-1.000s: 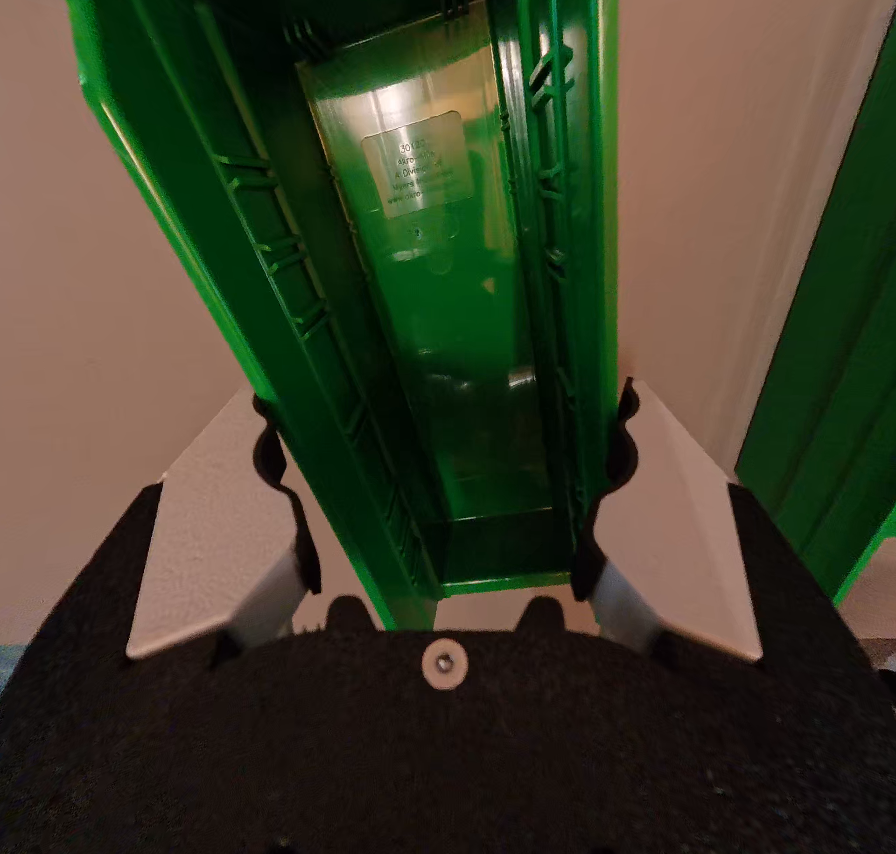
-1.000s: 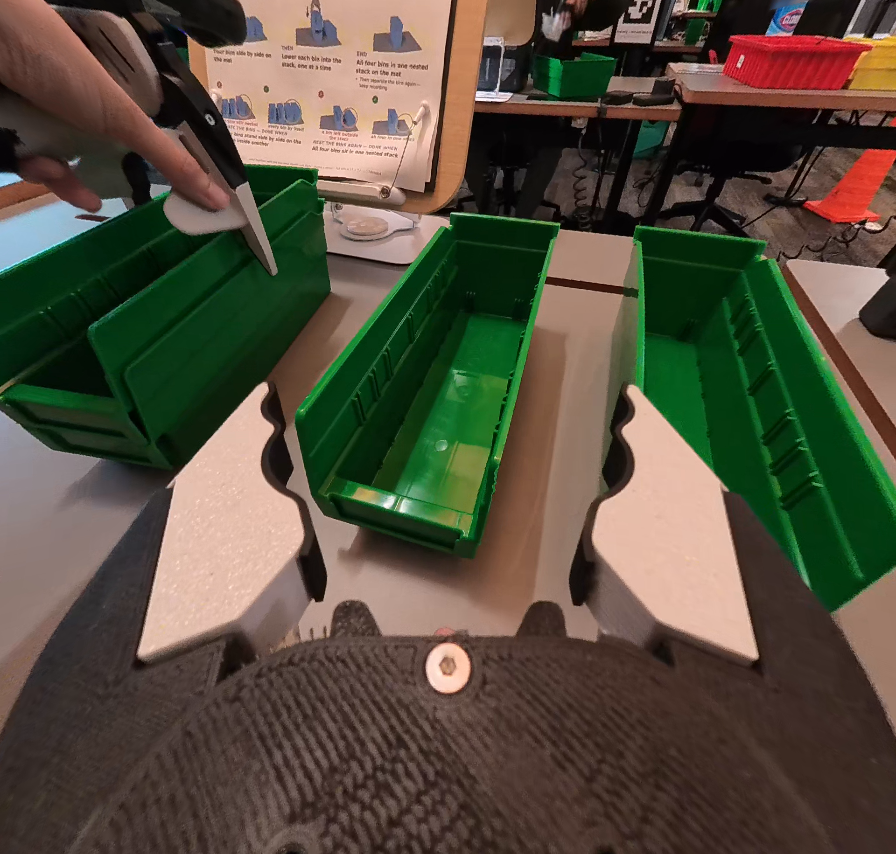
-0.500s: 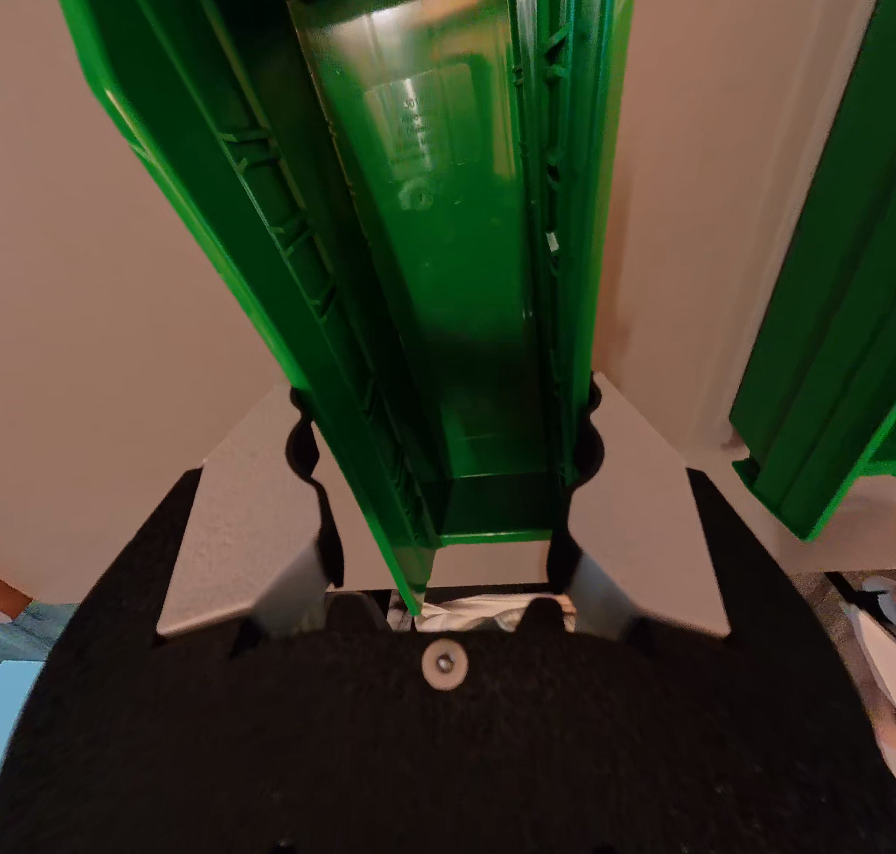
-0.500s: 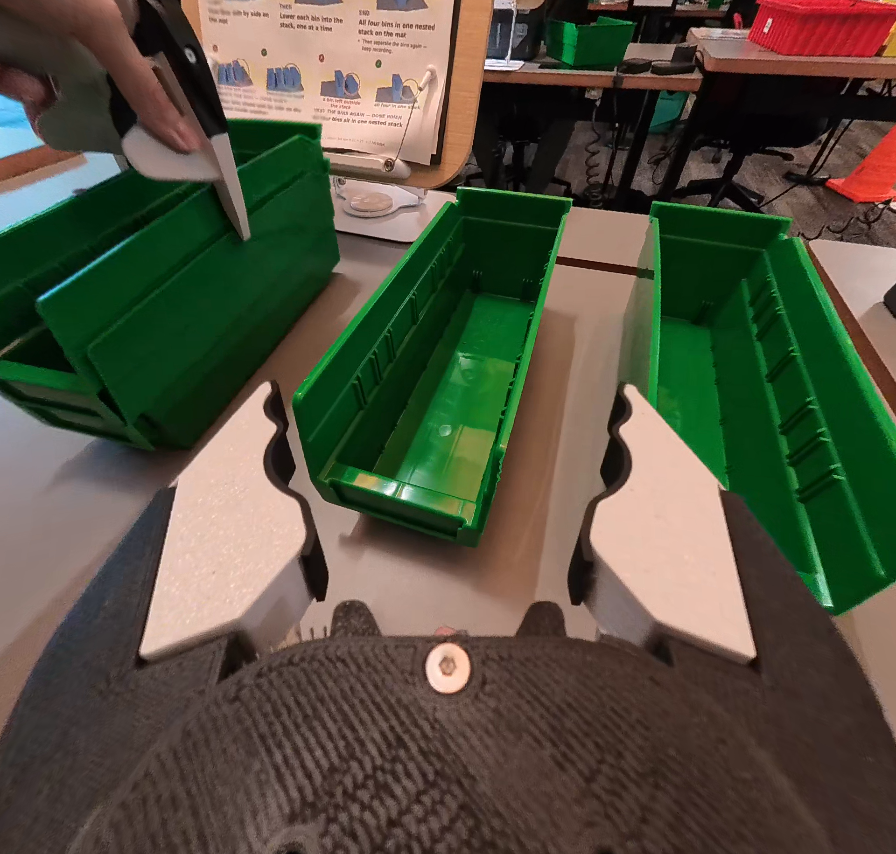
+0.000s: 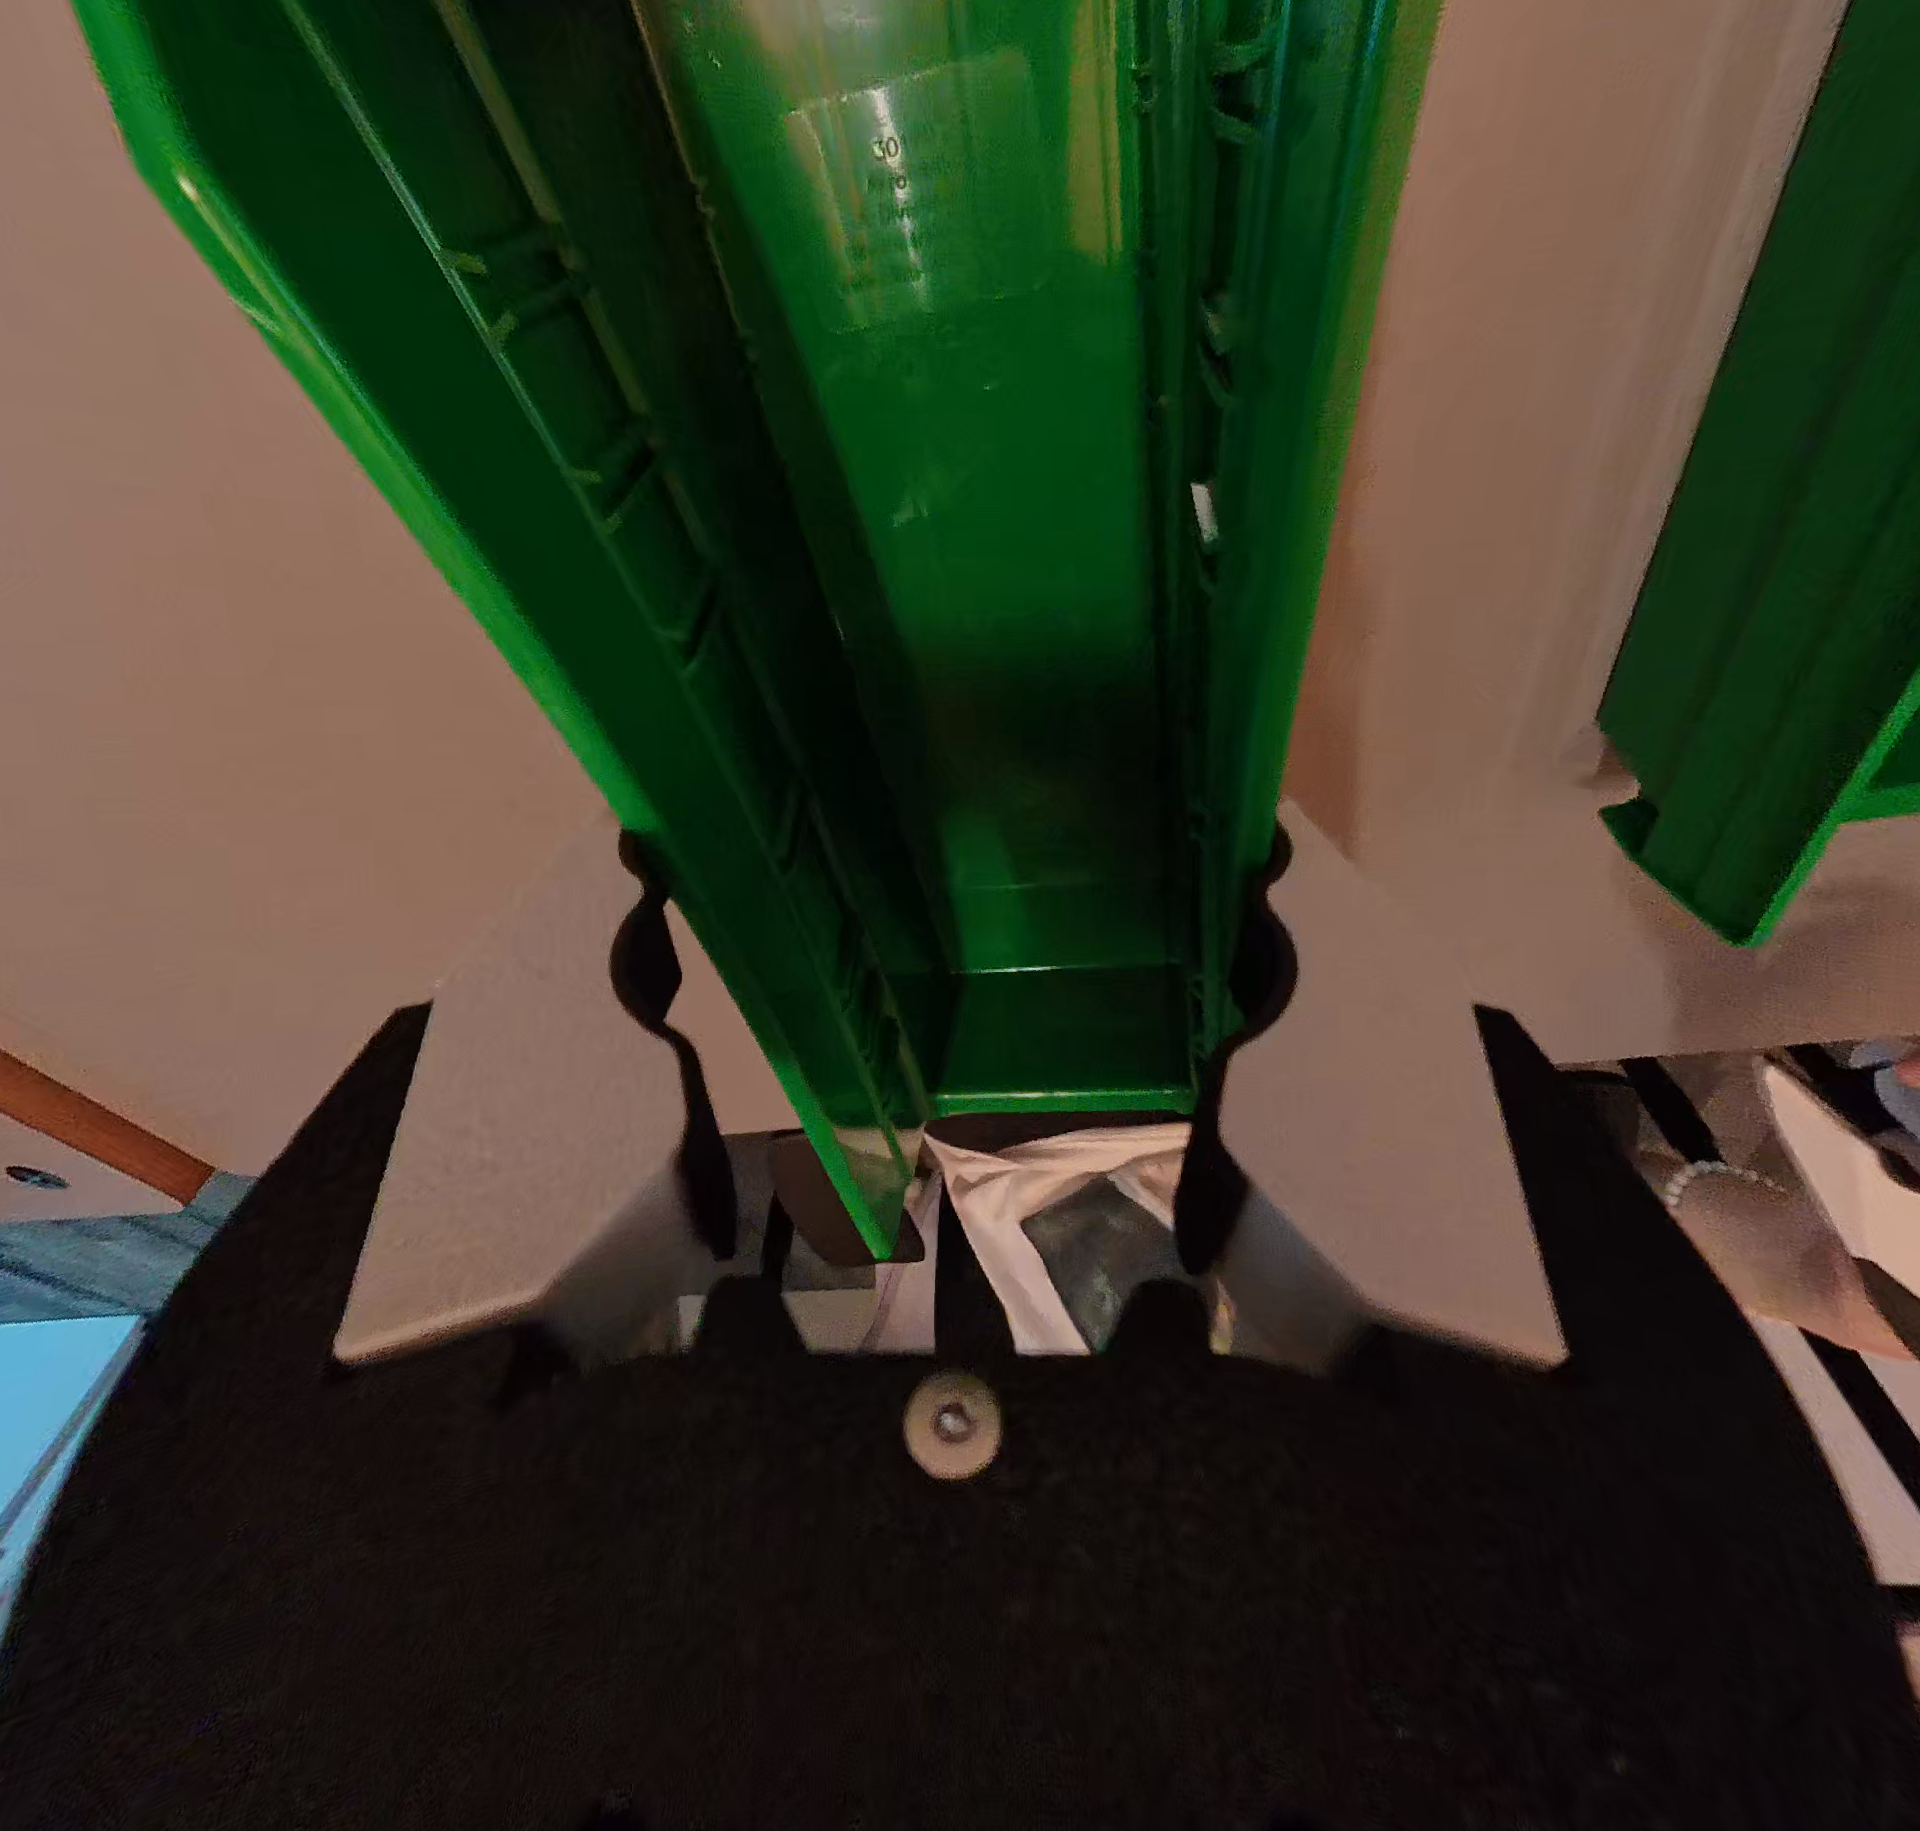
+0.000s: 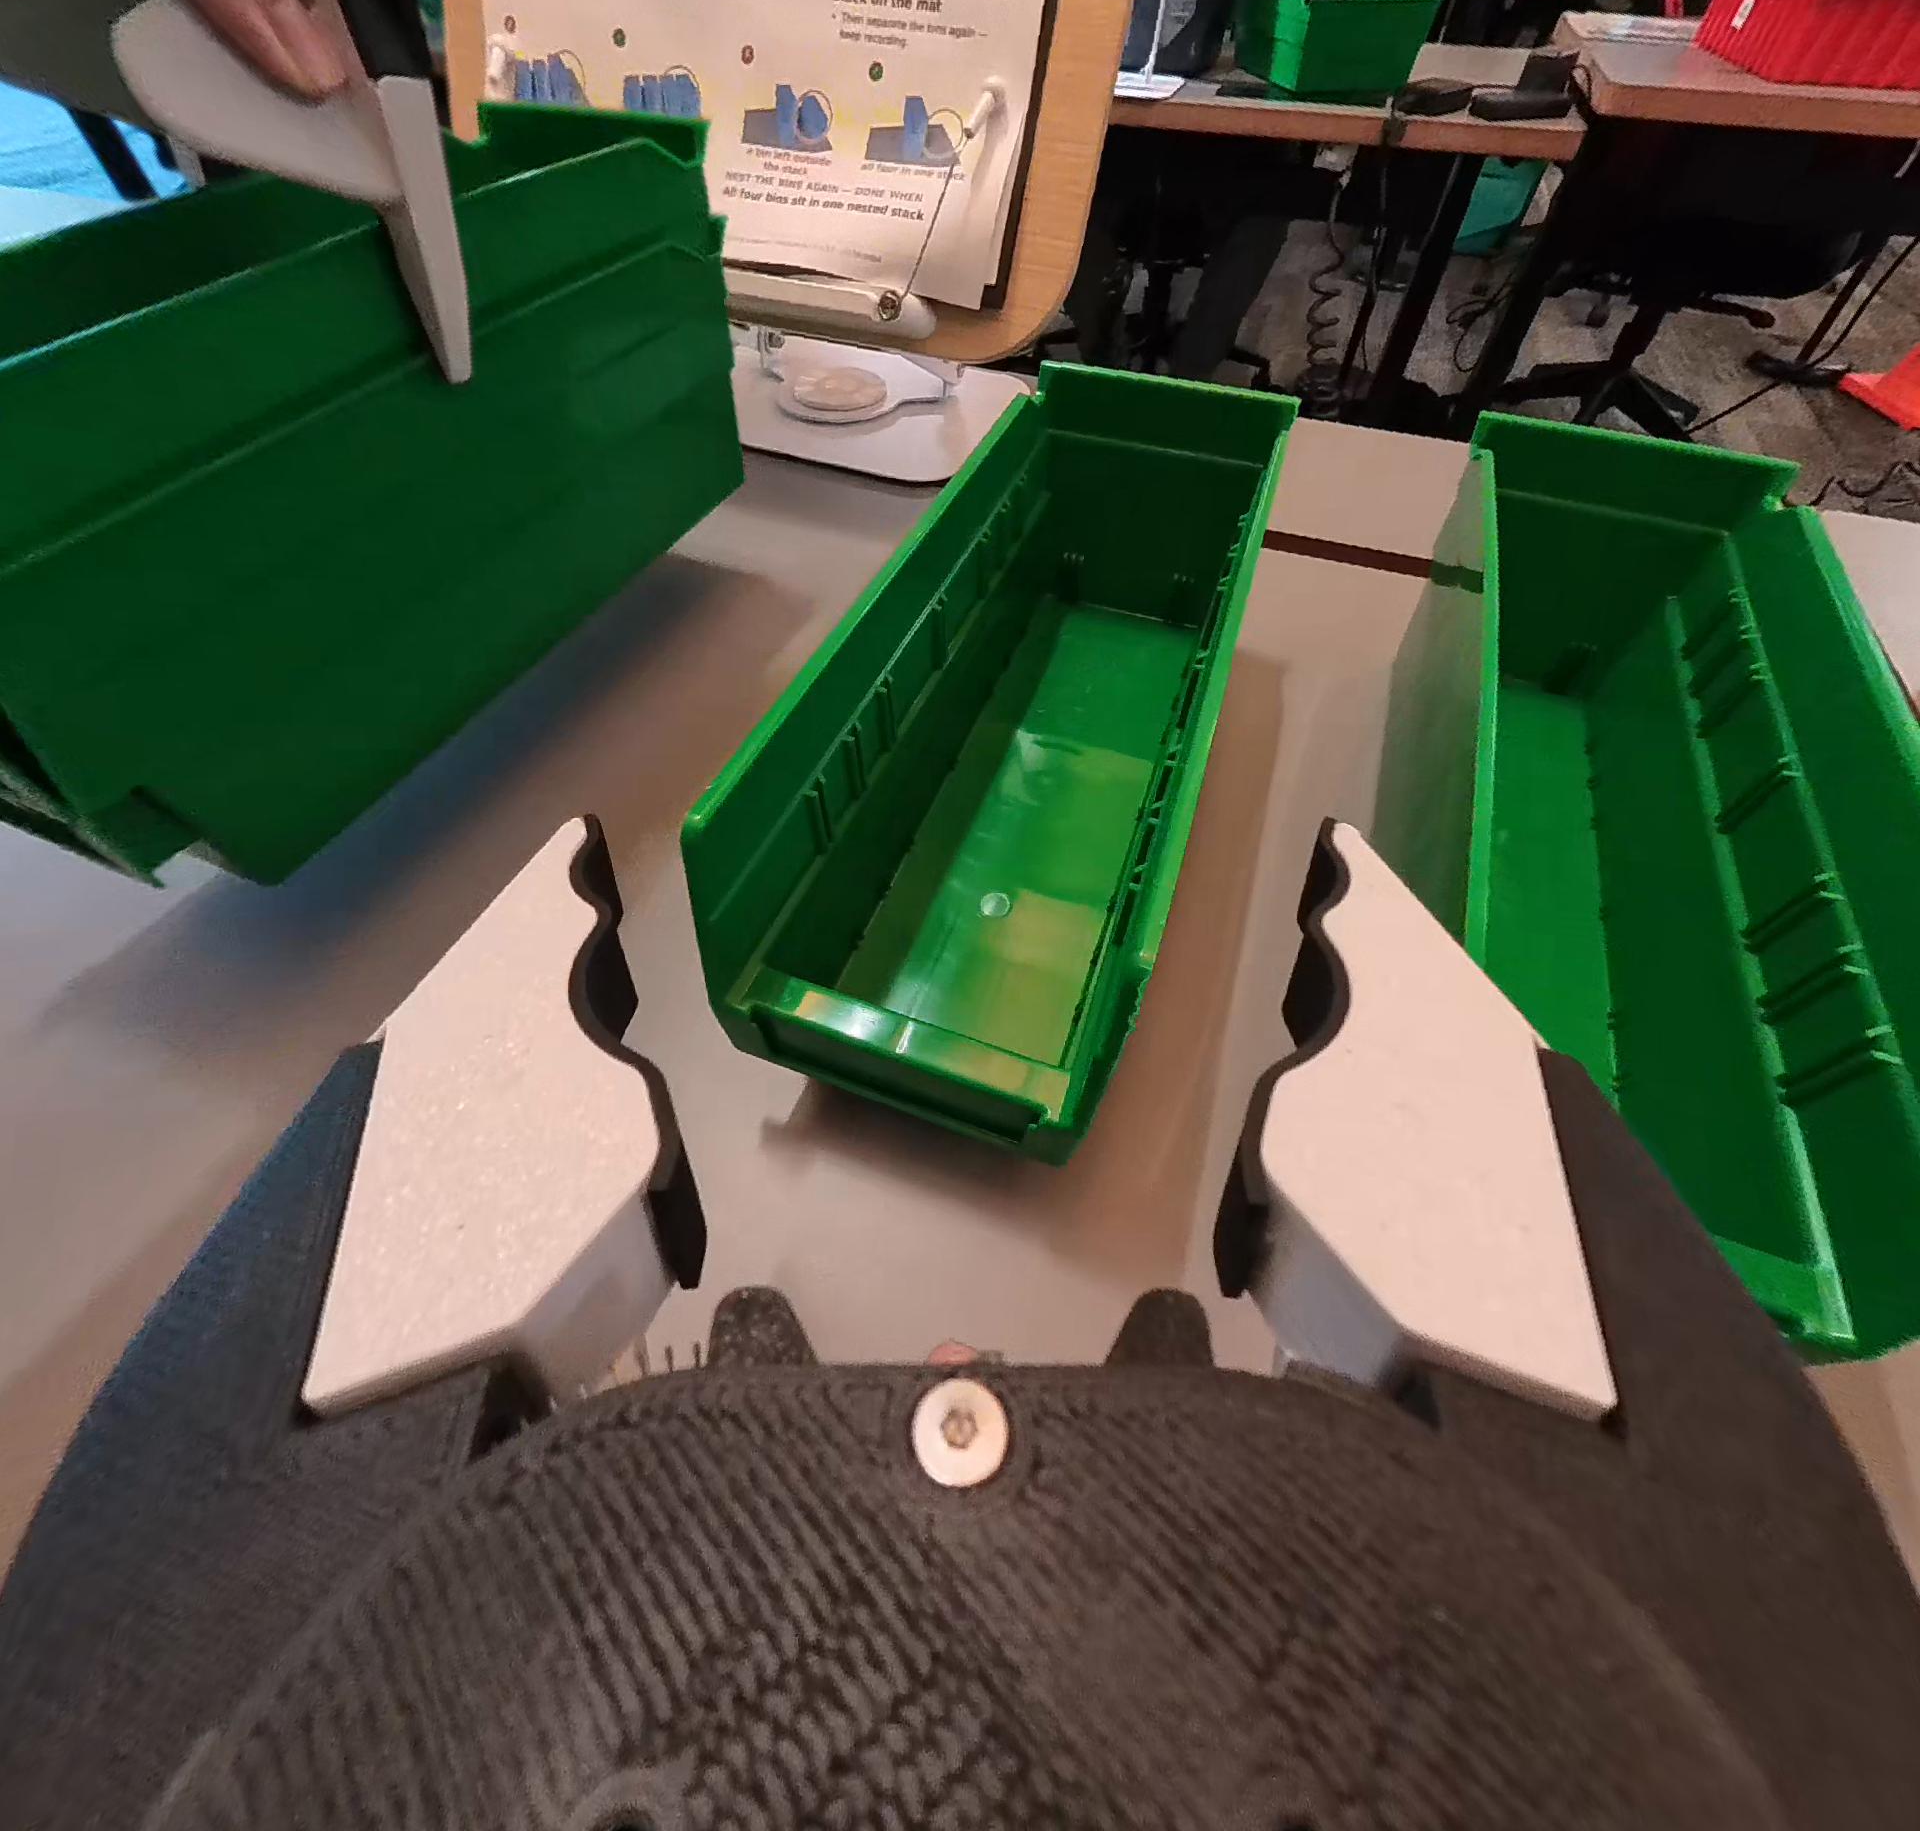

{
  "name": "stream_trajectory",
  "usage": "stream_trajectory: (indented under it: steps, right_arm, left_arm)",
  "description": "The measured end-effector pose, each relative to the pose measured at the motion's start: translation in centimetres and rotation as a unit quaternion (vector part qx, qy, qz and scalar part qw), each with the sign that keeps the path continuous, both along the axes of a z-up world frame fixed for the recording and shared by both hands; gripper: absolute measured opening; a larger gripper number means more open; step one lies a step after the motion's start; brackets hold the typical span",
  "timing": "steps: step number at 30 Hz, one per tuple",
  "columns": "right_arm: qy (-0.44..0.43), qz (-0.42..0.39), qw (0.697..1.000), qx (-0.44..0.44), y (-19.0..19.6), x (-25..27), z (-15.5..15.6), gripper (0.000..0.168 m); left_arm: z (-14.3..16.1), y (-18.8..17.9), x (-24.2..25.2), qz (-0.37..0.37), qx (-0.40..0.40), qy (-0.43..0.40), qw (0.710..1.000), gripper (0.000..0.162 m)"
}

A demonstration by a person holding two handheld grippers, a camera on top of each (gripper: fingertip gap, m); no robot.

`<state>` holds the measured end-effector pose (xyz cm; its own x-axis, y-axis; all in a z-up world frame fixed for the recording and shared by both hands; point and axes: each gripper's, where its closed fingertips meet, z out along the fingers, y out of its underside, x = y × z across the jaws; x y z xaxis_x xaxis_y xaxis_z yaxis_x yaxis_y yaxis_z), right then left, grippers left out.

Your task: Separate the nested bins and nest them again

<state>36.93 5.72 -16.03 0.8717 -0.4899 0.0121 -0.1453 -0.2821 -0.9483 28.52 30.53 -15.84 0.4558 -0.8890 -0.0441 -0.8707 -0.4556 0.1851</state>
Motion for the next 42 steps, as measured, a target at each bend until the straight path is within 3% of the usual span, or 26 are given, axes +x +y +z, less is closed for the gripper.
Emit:
stream_trajectory:
  steps: [10,42]
  right_arm:
    - [0.006,0.004,1.000,-0.008,0.2,-0.1,-0.6,0.128]
    - [0.019,0.012,0.999,-0.043,0.9,-0.4,-2.6,0.130]
  left_arm:
    - [-3.7,0.1,-2.0,-0.008,-0.023,0.022,0.999,0.117]
    - [-3.5,-0.1,-2.8,0.001,0.000,0.030,1.000,0.121]
